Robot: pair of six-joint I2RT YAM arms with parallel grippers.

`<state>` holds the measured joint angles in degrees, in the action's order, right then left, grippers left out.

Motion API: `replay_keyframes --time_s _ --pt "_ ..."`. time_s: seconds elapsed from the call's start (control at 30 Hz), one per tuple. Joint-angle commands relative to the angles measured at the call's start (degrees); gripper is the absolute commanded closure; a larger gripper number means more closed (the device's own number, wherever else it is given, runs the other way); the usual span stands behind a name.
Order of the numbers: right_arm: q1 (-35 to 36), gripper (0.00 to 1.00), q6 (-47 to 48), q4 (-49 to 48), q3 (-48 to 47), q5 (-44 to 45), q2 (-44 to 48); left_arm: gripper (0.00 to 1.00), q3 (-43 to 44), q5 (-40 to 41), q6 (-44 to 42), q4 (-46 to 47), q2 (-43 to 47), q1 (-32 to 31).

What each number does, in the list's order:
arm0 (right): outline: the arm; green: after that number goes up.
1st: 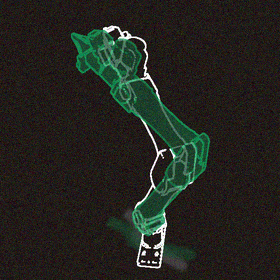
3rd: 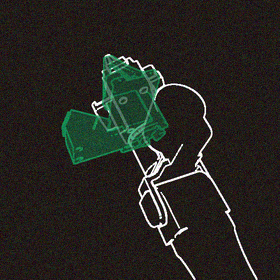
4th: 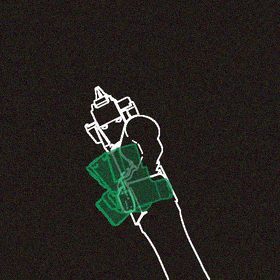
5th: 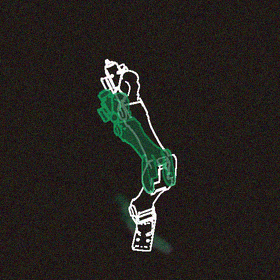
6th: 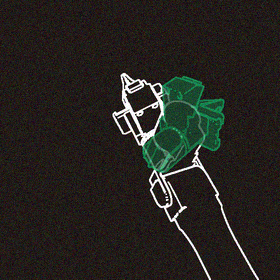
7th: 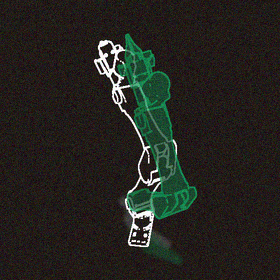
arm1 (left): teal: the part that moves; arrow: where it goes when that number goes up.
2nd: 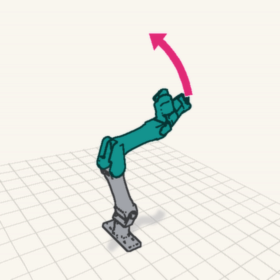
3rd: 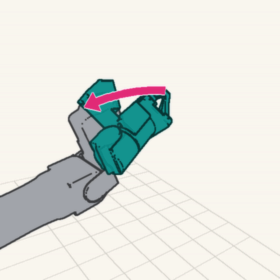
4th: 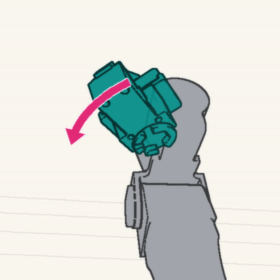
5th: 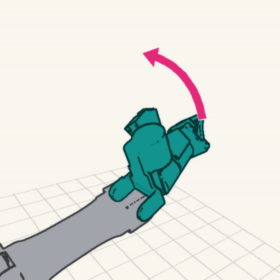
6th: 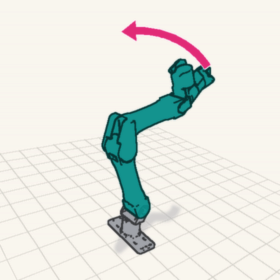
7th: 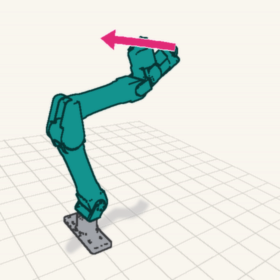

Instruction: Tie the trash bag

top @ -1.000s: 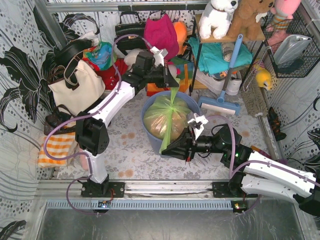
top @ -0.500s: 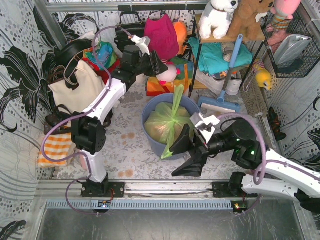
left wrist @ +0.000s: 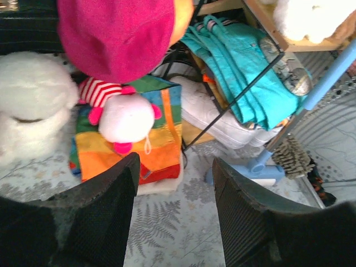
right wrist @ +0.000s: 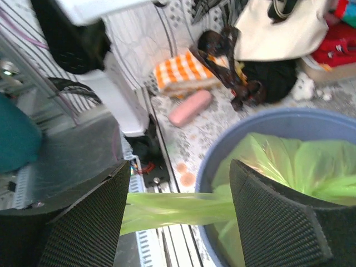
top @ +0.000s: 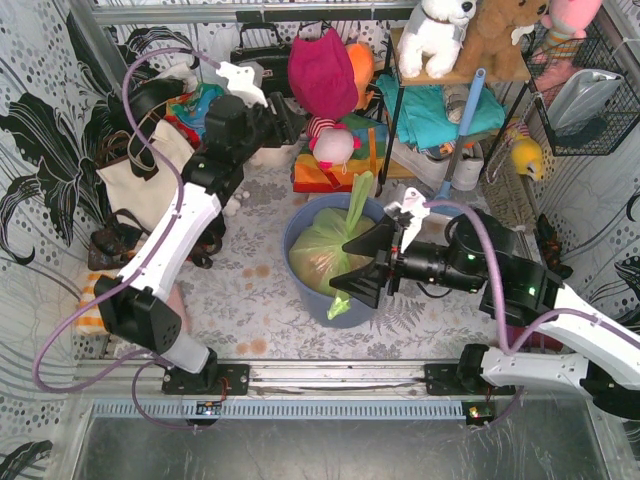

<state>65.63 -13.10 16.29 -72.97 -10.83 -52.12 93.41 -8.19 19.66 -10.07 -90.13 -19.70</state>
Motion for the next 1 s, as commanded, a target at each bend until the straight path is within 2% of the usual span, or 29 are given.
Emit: replay_keyframes --time_s 0.0,0.1,0.3,0.33,0.37,0.4,0.43,0.53,0.57,0.63,0.7,0.77,0.8,0.97 --pt "0.28 0.29 3.5 3.19 -1.58 5.79 -1.24 0.36 -5.49 7.59 -3.84 3.28 4.04 0.64" --pt "0.29 0.28 1.95 3.3 -2.13 14.97 -1.81 0.36 -9.5 9.08 -4.14 3.9 6.75 0.72" --pt "0.08 0.18 4.28 -1.52 -1.72 43.31 -2.8 0.32 -21.67 14.26 -3.21 7.02 12.76 0.99" --pt "-0.06 0.17 5.88 -2.29 -1.74 46.7 -3.39 0.3 -23.45 15.31 -3.03 7.25 13.7 1.15" --pt "-0.7 0.17 7.44 -2.9 -1.86 49.07 -4.08 0.19 -25.36 16.43 -2.9 7.48 14.61 1.29" --pt "-2.31 0.17 8.59 -3.13 -2.03 49.73 -4.79 0.01 -27.2 17.54 -2.83 7.82 15.55 1.45" --pt "-5.23 0.16 8.67 -2.65 -2.13 48.52 -5.62 0.02 -29.22 19.18 -2.62 8.21 16.51 1.61" --pt "-19.39 0.13 4.12 -1.64 -0.88 36.88 -7.6 0.02 -35.82 25.76 -1.97 10.7 19.13 1.99" --pt "-24.85 0.11 3.27 -2.07 0.16 34.62 -8.11 0.02 -38.14 27.84 -1.91 12.13 20.54 2.1" --pt "-31.34 0.07 3.51 -3.05 2.61 32.06 -9.49 0.02 -43.43 32.55 -1.91 15.73 22.08 2.41" --pt "-37.65 0.02 3.95 -4.11 5.37 31.79 -10.56 0.02 -48.08 38.67 -1.44 18.6 23.27 2.58" --pt "-42.82 0.03 4.25 -7.05 10.57 32.96 -10.81 0.02 -52.37 43.68 -1.06 21.57 24.26 2.89" --pt "-44.57 0.03 4.88 -9.39 13.56 36.26 -10.57 0.02 -54.45 45.89 -1.2 24.15 24.73 2.99" --pt "-52.64 0.03 7.67 -25.04 28.29 42.24 -11.98 0.02 -69.86 53.53 -8.54 44.6 25.44 3.14"
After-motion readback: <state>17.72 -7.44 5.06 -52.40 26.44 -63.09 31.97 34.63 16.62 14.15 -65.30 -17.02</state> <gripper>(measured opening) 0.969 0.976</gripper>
